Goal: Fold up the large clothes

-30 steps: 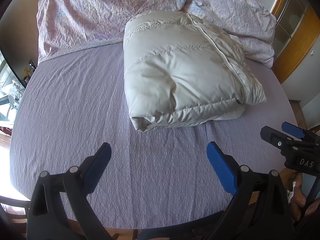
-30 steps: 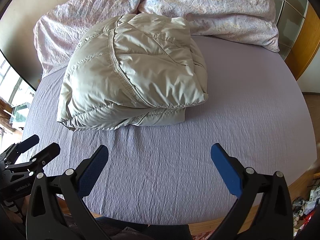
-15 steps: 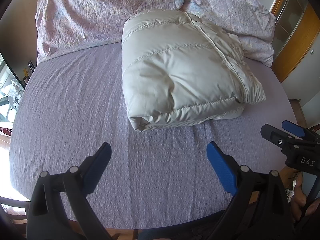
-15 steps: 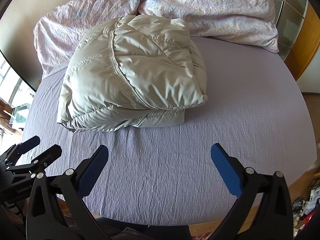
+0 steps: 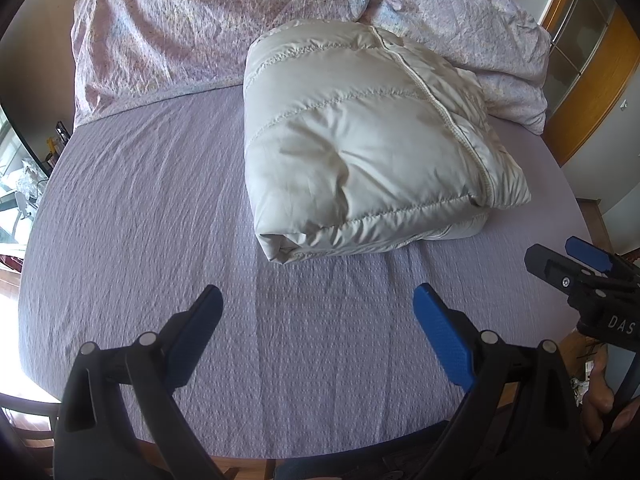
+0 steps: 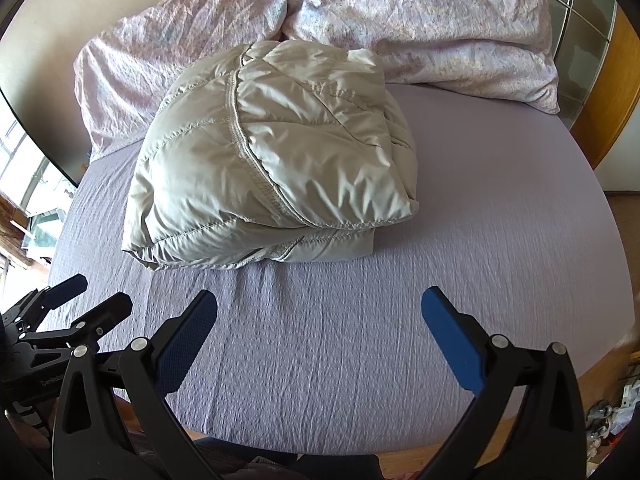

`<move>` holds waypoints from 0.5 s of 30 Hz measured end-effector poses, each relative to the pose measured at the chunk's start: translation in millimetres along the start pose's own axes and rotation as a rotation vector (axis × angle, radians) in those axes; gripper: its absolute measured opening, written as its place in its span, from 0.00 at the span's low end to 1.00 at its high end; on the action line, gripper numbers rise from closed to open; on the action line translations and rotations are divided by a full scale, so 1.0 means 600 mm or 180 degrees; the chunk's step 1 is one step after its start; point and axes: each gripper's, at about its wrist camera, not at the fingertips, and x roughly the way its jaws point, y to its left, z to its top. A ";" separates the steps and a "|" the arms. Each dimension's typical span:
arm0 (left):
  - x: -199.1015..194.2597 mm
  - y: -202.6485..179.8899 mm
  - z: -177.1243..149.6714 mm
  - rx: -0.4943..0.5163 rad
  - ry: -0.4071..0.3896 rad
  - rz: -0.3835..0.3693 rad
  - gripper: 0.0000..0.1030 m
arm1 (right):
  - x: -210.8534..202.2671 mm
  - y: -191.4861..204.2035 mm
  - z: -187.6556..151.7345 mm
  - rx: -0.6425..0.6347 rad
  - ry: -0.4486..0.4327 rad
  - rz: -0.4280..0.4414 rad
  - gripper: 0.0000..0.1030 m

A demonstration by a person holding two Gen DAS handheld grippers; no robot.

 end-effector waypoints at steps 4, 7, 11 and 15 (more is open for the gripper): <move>-0.002 -0.002 0.000 0.0007 -0.0006 -0.0007 0.93 | 0.000 -0.002 -0.001 0.0034 0.0008 -0.0002 0.99; -0.003 -0.003 -0.001 0.0006 -0.0014 -0.0010 0.93 | 0.001 -0.002 -0.002 0.0045 0.0010 -0.0001 0.99; -0.004 -0.004 -0.002 0.0001 -0.0033 -0.0022 0.92 | 0.000 -0.001 -0.002 0.0044 -0.0002 -0.0006 0.99; -0.006 -0.007 -0.001 0.0017 -0.0051 -0.0028 0.92 | 0.000 -0.002 -0.001 0.0046 -0.0003 -0.0007 0.99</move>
